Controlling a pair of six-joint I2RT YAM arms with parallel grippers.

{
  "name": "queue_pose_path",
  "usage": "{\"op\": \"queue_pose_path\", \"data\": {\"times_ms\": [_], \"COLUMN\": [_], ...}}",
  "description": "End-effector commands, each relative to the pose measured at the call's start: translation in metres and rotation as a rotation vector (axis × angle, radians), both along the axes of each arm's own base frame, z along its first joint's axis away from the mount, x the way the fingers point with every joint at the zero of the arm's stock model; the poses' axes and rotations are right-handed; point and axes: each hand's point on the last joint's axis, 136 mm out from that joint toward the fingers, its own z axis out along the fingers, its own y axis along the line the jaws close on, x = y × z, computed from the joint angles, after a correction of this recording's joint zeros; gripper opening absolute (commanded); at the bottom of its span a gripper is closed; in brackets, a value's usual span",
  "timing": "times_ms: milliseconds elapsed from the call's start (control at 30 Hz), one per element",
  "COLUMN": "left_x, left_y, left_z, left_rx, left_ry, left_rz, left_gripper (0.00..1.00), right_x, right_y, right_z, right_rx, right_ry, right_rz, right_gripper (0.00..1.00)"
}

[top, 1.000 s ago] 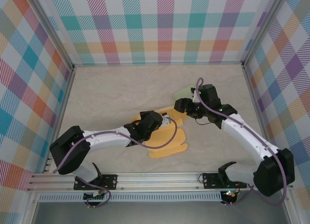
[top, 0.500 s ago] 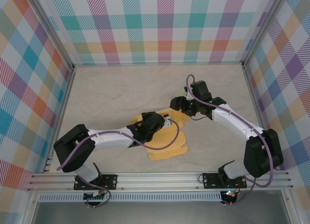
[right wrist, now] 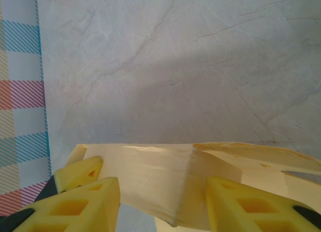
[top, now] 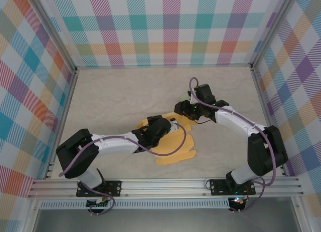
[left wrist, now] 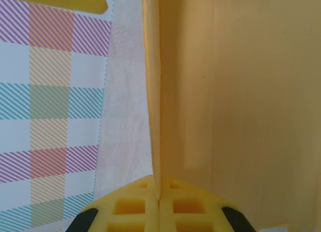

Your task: Fold the paper box

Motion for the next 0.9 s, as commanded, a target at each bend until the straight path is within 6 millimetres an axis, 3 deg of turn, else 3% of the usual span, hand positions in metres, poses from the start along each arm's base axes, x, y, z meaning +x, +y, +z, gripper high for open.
{"op": "queue_pose_path", "data": {"times_ms": [0, 100, 333, 467, 733, 867], "left_x": [0.000, -0.002, -0.010, -0.018, -0.023, -0.022], "left_y": [-0.014, -0.015, -0.012, -0.011, 0.012, 0.033], "left_z": [0.009, 0.007, 0.002, 0.002, -0.013, -0.017], "left_rx": [-0.037, -0.035, -0.020, -0.042, -0.023, -0.038], "left_ry": [-0.027, -0.018, 0.023, 0.052, 0.145, 0.180], "left_rz": [-0.015, -0.026, -0.064, -0.095, -0.053, 0.004], "left_gripper": [0.00, 0.00, 0.00, 0.04, 0.23, 0.26], "right_x": [0.001, 0.005, 0.010, 0.012, 0.012, 0.011], "right_y": [0.008, 0.007, -0.001, -0.003, -0.004, -0.005], "right_z": [-0.002, -0.007, -0.016, -0.018, -0.023, -0.024], "right_rx": [0.045, 0.033, -0.021, -0.024, -0.029, -0.035], "right_ry": [0.012, 0.016, 0.002, -0.012, -0.021, -0.022], "right_rz": [0.010, -0.001, -0.034, -0.044, -0.046, -0.045], "right_gripper": [0.47, 0.43, 0.22, 0.15, 0.12, 0.12]}}
